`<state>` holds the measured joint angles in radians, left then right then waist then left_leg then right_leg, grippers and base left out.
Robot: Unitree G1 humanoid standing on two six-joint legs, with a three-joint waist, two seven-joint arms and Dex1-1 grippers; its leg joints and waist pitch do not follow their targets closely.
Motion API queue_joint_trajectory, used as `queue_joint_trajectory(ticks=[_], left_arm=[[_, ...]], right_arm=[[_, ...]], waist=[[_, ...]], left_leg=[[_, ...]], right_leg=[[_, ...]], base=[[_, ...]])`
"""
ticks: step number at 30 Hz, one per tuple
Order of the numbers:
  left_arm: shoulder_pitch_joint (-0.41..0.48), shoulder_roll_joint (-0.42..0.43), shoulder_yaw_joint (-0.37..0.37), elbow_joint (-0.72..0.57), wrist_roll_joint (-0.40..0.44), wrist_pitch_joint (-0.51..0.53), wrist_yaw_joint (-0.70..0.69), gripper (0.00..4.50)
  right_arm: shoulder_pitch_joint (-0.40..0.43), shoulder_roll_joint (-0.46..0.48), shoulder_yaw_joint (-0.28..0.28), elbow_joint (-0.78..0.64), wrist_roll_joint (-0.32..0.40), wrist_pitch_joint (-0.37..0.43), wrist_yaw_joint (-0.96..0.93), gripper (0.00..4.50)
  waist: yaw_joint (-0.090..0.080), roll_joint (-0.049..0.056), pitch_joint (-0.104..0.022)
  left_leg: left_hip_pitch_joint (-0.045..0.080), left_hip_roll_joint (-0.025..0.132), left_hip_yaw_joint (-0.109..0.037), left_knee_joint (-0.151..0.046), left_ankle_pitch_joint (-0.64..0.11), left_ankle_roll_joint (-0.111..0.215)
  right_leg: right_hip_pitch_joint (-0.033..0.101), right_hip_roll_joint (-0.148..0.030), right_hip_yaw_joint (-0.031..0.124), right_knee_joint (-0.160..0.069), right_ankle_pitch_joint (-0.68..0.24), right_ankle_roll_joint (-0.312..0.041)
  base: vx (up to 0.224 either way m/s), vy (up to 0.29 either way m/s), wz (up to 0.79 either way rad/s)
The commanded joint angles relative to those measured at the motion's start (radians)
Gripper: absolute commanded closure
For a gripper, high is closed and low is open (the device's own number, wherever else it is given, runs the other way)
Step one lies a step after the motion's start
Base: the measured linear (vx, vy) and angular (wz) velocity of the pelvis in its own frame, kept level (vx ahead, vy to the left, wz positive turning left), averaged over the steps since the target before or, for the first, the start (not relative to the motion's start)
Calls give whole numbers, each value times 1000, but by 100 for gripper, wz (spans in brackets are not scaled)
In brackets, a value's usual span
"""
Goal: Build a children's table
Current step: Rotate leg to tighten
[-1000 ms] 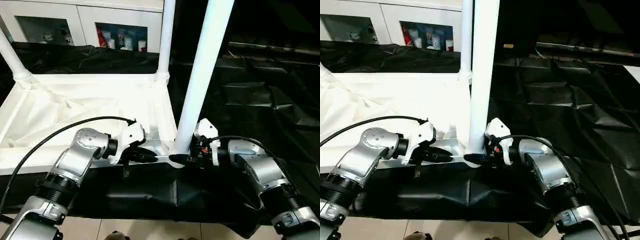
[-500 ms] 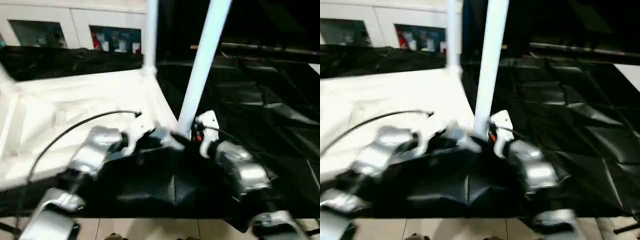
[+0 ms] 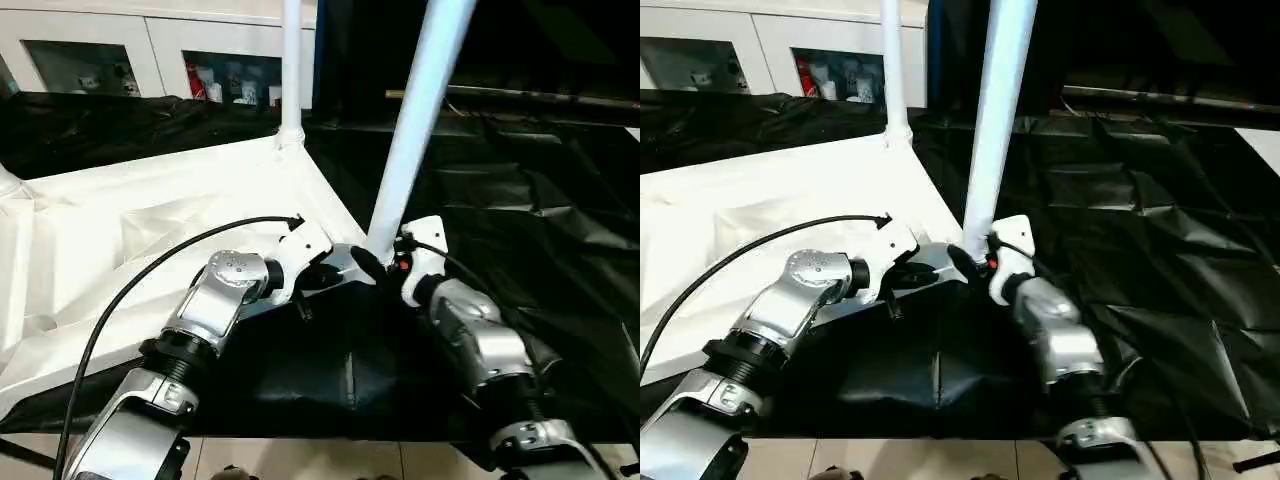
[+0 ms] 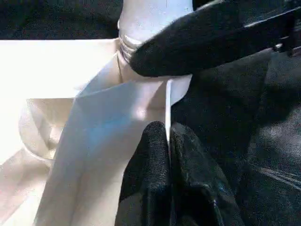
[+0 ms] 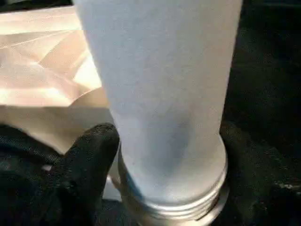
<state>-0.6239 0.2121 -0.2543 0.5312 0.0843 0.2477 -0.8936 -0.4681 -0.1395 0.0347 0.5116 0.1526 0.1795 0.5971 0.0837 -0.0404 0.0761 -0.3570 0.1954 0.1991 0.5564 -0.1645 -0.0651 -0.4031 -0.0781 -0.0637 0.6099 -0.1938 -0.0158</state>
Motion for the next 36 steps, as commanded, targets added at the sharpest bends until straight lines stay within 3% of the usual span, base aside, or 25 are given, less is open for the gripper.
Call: queue_joint_trajectory(ticks=[1, 4, 5, 8, 13, 18, 29, 36], left_arm=[[37, -4, -5, 16, -39, -36, -22, 450], [62, 37, -7, -25, -67, -57, -110, 450], [70, 46, -7, -36, -78, -62, -138, 450], [98, 105, -22, -86, -100, -78, -249, 450], [121, 161, -14, -138, -127, -57, -327, 450], [139, 183, -8, -164, -142, -50, -352, 450], [144, 183, -12, -171, -142, -40, -353, 450], [136, 178, -12, -156, -126, -44, -327, 450]], right_arm=[[11, -23, 121, -97, 14, 20, 193, 69], [22, -111, 146, -148, 30, 28, 338, 69], [22, -127, 146, -154, 35, 33, 364, 69], [17, -183, 154, -155, 34, 25, 443, 69], [11, -235, 173, -153, 37, 37, 516, 69], [10, -226, 172, -136, 33, 41, 534, 69], [8, -214, 177, -119, 35, 38, 534, 166], [14, -195, 164, -91, 17, 21, 477, 180]], waist=[[1, -14, -59], [7, -19, -59], [7, -16, -59], [5, -15, -57], [4, -14, -55], [4, -17, -55], [4, -19, -54], [3, -17, -54]], left_leg=[[3, 34, -17, -51, -185, 59], [-2, 35, -16, -49, -156, 84], [-1, 35, -16, -49, -157, 87], [-1, 38, -18, -51, -176, 77], [5, 41, -16, -52, -188, 67], [4, 41, -16, -52, -182, 61], [4, 39, -16, -50, -166, 62], [5, 38, -16, -51, -169, 60]], right_leg=[[47, -67, 52, -83, -221, -165], [51, -67, 51, -78, -184, -168], [50, -69, 51, -78, -194, -171], [48, -70, 49, -81, -246, -169], [41, -68, 51, -82, -256, -180], [43, -69, 51, -77, -238, -189], [44, -68, 51, -75, -225, -188], [44, -67, 50, -76, -227, -189]], base=[[0, 0, 0], [0, 0, 0], [0, 0, 0], [0, 0, 0], [0, 0, 0], [0, 0, 0], [0, 0, 0], [0, 0, 0]])
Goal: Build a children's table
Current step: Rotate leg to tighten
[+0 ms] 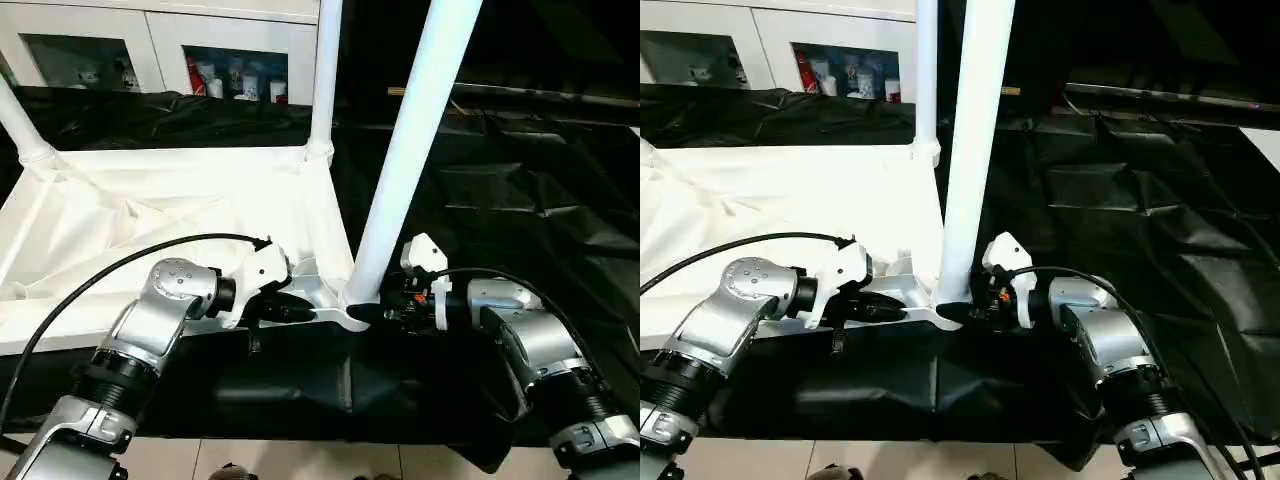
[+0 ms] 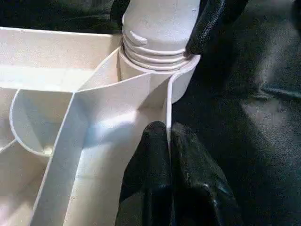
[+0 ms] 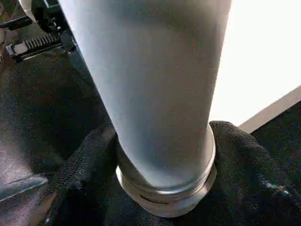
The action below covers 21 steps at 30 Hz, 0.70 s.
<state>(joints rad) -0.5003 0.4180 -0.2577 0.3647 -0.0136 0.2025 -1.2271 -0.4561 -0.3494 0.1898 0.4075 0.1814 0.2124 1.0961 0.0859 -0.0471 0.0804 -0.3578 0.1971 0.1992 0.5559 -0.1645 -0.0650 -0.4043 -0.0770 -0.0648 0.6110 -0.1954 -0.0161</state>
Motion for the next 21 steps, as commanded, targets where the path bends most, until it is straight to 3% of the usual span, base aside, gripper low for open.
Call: queue_joint_trajectory(ticks=[1, 8, 9, 11, 12, 17, 19, 21], left_arm=[[7, -37, -8, 24, -16, 2, 34, 450], [-53, -173, 12, 140, 41, 3, 284, 450], [-63, -204, 8, 157, 51, 12, 327, 450], [-76, -254, 3, 177, 61, 34, 389, 450], [-84, -288, 0, 188, 62, 46, 418, 450], [-100, -325, -8, 208, 71, 46, 430, 450], [-107, -316, -5, 217, 77, 35, 420, 450], [-109, -301, -1, 218, 80, 30, 407, 450]], right_arm=[[4, 28, -1, 36, -20, -24, -60, 180], [-2, 166, -104, 138, -34, -32, -400, 180], [-1, 201, -121, 137, -32, -21, -467, 180], [0, 249, -138, 135, -25, -4, -539, 180], [-1, 277, -134, 136, -31, -5, -571, 180], [5, 320, -108, 120, -31, -13, -567, 180], [4, 324, -116, 107, -18, -14, -552, 111], [3, 313, -119, 92, -13, -6, -533, 106]], waist=[[0, -9, -57], [-12, -8, -50], [-15, -5, -49], [-15, -9, -51], [-13, -5, -52], [-12, -6, -54], [-11, -5, -53], [-10, -3, -53]], left_leg=[[6, 36, -16, -51, -181, 57], [12, 37, -25, -59, -278, 5], [11, 36, -25, -59, -283, 7], [11, 34, -25, -58, -273, 10], [10, 34, -25, -58, -259, 16], [4, 30, -21, -56, -236, 41], [5, 31, -22, -57, -246, 42], [6, 33, -24, -60, -258, 38]], right_leg=[[43, -69, 52, -78, -240, -188], [35, -73, 52, -98, -407, -143], [32, -74, 54, -99, -411, -138], [33, -73, 54, -99, -404, -132], [35, -74, 54, -99, -384, -133], [38, -70, 53, -97, -332, -136], [37, -72, 53, -100, -357, -129], [36, -72, 53, -102, -373, -125]], base=[[0, 0, 0], [0, 0, 0], [0, 0, 0], [0, 0, 0], [0, 0, 0], [0, 0, 0], [0, 0, 0], [0, 0, 0]])
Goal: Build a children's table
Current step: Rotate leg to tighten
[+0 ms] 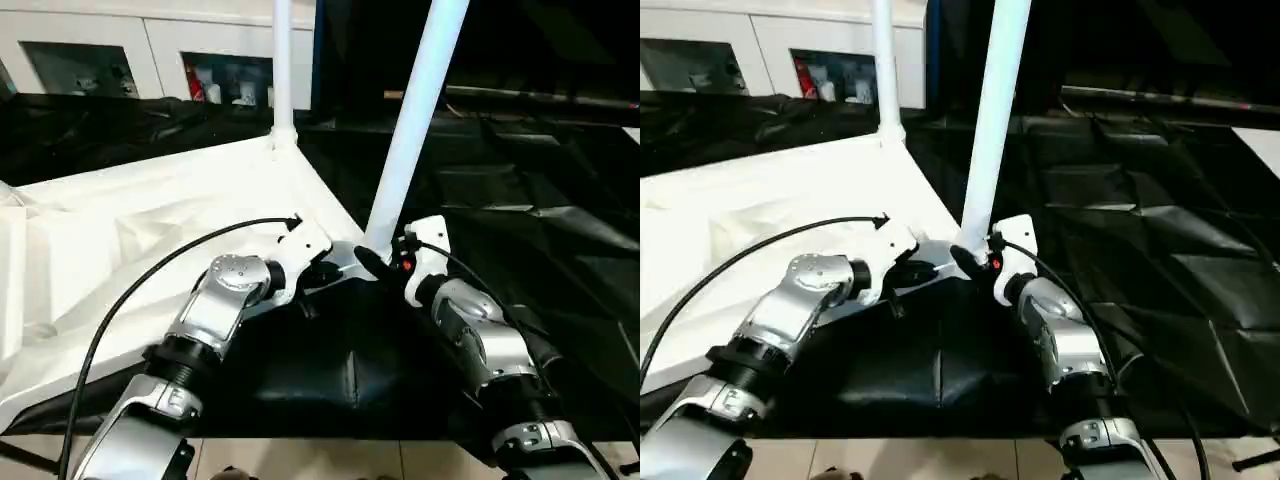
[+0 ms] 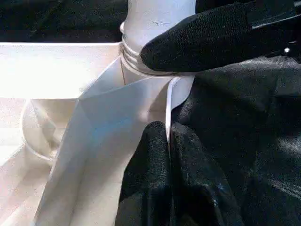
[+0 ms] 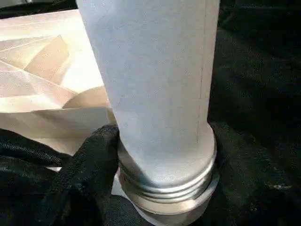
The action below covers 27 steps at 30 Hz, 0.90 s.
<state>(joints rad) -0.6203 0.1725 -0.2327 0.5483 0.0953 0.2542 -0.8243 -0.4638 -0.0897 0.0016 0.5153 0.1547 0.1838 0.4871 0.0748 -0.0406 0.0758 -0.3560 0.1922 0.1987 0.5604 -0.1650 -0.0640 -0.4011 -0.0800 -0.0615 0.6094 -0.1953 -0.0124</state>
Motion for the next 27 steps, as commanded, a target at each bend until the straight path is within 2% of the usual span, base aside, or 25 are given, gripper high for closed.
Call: queue_joint_trajectory(ticks=[1, 2, 3, 5, 6, 8, 9, 10, 12, 15, 18, 19, 20, 23, 27], left_arm=[[13, -44, -25, 32, -30, -25, -4, 450], [16, -33, -25, 28, -31, -30, -18, 450], [24, -6, -25, 18, -34, -37, -49, 450], [29, 9, -27, 12, -36, -50, -70, 450], [37, 27, -27, 0, -45, -55, -103, 450], [50, 63, -31, -18, -56, -77, -164, 450], [75, 109, -37, -61, -88, -87, -271, 450], [82, 122, -41, -75, -96, -85, -299, 450], [88, 138, -46, -88, -100, -95, -328, 450], [109, 165, -47, -141, -141, -67, -405, 450], [123, 182, -47, -181, -175, -44, -458, 450], [125, 185, -49, -186, -177, -45, -464, 450], [128, 189, -51, -194, -183, -42, -471, 450], [132, 192, -52, -201, -188, -39, -479, 450], [137, 190, -51, -209, -181, -35, -472, 450]], right_arm=[[9, 40, 74, -24, 12, 26, 94, 106], [8, 21, 86, -35, 8, 27, 119, 98], [10, -25, 111, -64, 9, 34, 195, 71], [13, -53, 125, -80, 9, 31, 240, 71], [15, -85, 135, -95, 13, 30, 289, 71], [16, -144, 147, -110, 14, 17, 370, 71], [14, -206, 154, -126, 24, 21, 460, 71], [13, -221, 155, -130, 25, 22, 480, 71], [11, -236, 158, -135, 27, 26, 508, 71], [6, -265, 170, -142, 26, 38, 554, 71], [4, -286, 190, -145, 21, 46, 588, 71], [4, -288, 194, -143, 18, 45, 594, 71], [5, -288, 201, -141, 17, 44, 600, 71], [6, -287, 204, -139, 16, 44, 608, 71], [4, -277, 216, -126, 5, 48, 608, 107]], waist=[[1, -9, -48], [2, -9, -49], [3, -8, -50], [7, -10, -54], [7, -13, -52], [10, -16, -54], [15, -14, -56], [13, -15, -56], [14, -11, -54], [15, -9, -57], [18, -8, -57], [18, -8, -56], [19, -14, -56], [19, -13, -54], [18, -17, -57]], left_leg=[[4, 38, -24, -65, -261, 36], [4, 39, -24, -65, -264, 36], [3, 39, -25, -65, -258, 37], [0, 39, -22, -61, -224, 52], [-1, 38, -19, -60, -210, 59], [-3, 36, -18, -56, -192, 71], [-2, 37, -19, -55, -179, 76], [-4, 39, -18, -55, -174, 83], [-1, 41, -16, -54, -169, 86], [4, 46, -16, -55, -154, 76], [5, 46, -14, -54, -147, 79], [4, 45, -13, -53, -147, 79], [2, 45, -13, -53, -153, 78], [1, 44, -15, -54, -169, 66], [1, 43, -16, -53, -155, 65]], right_leg=[[33, -69, 50, -100, -373, -130], [33, -70, 50, -99, -368, -131], [35, -69, 49, -98, -355, -132], [41, -67, 50, -90, -287, -142], [39, -67, 50, -89, -260, -153], [43, -68, 49, -86, -242, -160], [47, -69, 48, -84, -234, -162], [46, -69, 49, -82, -224, -166], [41, -66, 49, -80, -209, -177], [41, -65, 48, -71, -168, -208], [40, -63, 47, -68, -138, -228], [41, -64, 47, -67, -138, -229], [42, -64, 47, -68, -149, -225], [42, -68, 48, -74, -196, -208], [44, -67, 48, -70, -184, -202]], base=[[0, 0, 0], [0, 0, 0], [0, 0, 0], [0, 0, 0], [0, 0, 0], [0, 0, 0], [0, 0, 0], [0, 0, 0], [0, 0, 0], [0, 0, 0], [0, 0, 0], [0, 0, 0], [0, 0, 0], [0, 0, 0], [0, 0, 0]])
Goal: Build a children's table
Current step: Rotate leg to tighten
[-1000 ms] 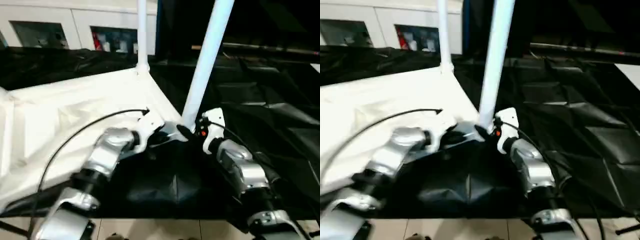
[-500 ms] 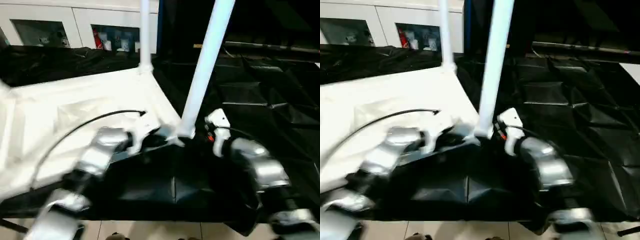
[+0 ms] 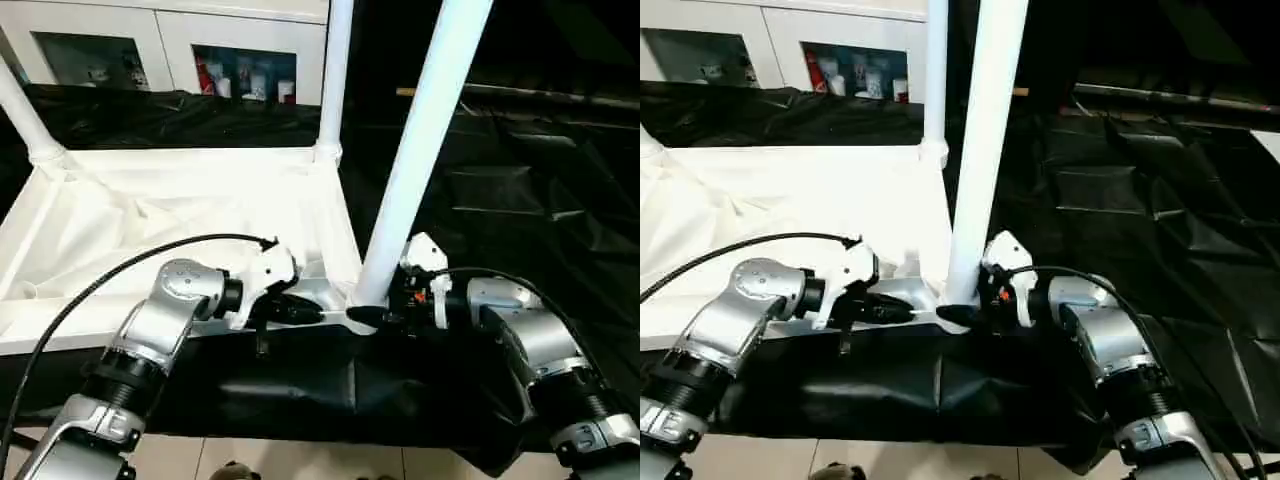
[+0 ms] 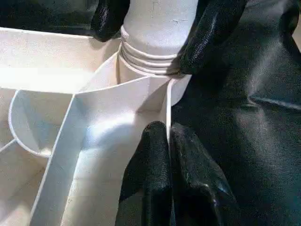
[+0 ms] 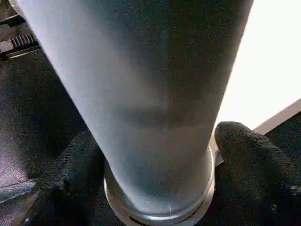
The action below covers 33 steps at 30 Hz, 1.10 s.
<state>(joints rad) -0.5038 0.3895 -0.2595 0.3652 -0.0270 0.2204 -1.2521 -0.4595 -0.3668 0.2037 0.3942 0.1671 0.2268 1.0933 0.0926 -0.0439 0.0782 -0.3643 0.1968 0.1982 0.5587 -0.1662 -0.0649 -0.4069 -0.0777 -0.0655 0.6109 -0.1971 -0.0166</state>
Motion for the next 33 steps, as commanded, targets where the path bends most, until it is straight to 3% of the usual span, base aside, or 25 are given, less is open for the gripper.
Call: queue_joint_trajectory(ticks=[1, 11, 16, 18, 19, 20, 21, 24, 29, 32, 33], left_arm=[[21, -27, -24, -26, -59, -1, -44, 450], [20, -26, -21, -22, -49, 1, -25, 450], [-19, -85, -2, 76, 23, 0, 160, 450], [-26, -98, 3, 93, 32, -6, 191, 450], [-45, -137, 7, 127, 53, -3, 270, 450], [-62, -181, 6, 153, 69, 16, 339, 450], [-70, -206, 6, 165, 76, 30, 377, 450], [-92, -271, 9, 198, 82, 49, 460, 450], [-114, -310, -15, 229, 111, 14, 492, 450], [-110, -287, -14, 225, 118, -6, 463, 450], [-108, -280, -14, 223, 120, -10, 459, 450]], right_arm=[[0, 0, 14, -5, -8, 5, 2, 113], [3, 9, 0, 1, -1, 12, -20, 177], [-5, 108, -86, 90, 7, 21, -234, 181], [-4, 123, -95, 100, 5, 19, -267, 181], [0, 169, -115, 115, -2, 28, -366, 181], [2, 221, -135, 126, -13, 34, -480, 181], [0, 250, -147, 135, -20, 34, -548, 181], [-11, 315, -173, 162, -39, 31, -682, 181], [-5, 351, -116, 149, -84, -10, -679, 181], [-2, 347, -123, 134, -76, -34, -650, 181], [-2, 345, -125, 130, -68, -37, -642, 146]], waist=[[0, -12, -60], [-1, -13, -62], [-5, -10, -59], [-8, -11, -59], [-8, -9, -59], [-12, -7, -55], [-11, -7, -54], [-12, -8, -55], [-6, -8, -59], [-6, -7, -57], [-7, -7, -56]], left_leg=[[9, 39, -15, -51, -149, 68], [8, 37, -14, -47, -132, 77], [9, 37, -17, -51, -171, 45], [12, 38, -19, -53, -197, 29], [10, 37, -20, -54, -202, 28], [15, 38, -17, -56, -220, 18], [16, 37, -22, -59, -243, -1], [20, 37, -22, -60, -260, -8], [14, 32, -22, -59, -241, 20], [13, 32, -22, -60, -249, 26], [13, 33, -22, -61, -251, 26]], right_leg=[[50, -69, 52, -71, -175, -200], [51, -68, 51, -66, -145, -209], [48, -71, 51, -76, -231, -193], [46, -72, 51, -81, -274, -173], [47, -72, 51, -82, -281, -170], [39, -69, 53, -87, -301, -164], [40, -73, 52, -91, -350, -151], [37, -73, 53, -96, -374, -137], [42, -73, 54, -97, -347, -116], [41, -72, 54, -99, -356, -113], [40, -73, 54, -99, -361, -112]], base=[[0, 0, 0], [0, 0, 0], [0, 0, 0], [0, 0, 0], [0, 0, 0], [0, 0, 0], [0, 0, 0], [0, 0, 0], [0, 0, 0], [0, 0, 0], [0, 0, 0]])
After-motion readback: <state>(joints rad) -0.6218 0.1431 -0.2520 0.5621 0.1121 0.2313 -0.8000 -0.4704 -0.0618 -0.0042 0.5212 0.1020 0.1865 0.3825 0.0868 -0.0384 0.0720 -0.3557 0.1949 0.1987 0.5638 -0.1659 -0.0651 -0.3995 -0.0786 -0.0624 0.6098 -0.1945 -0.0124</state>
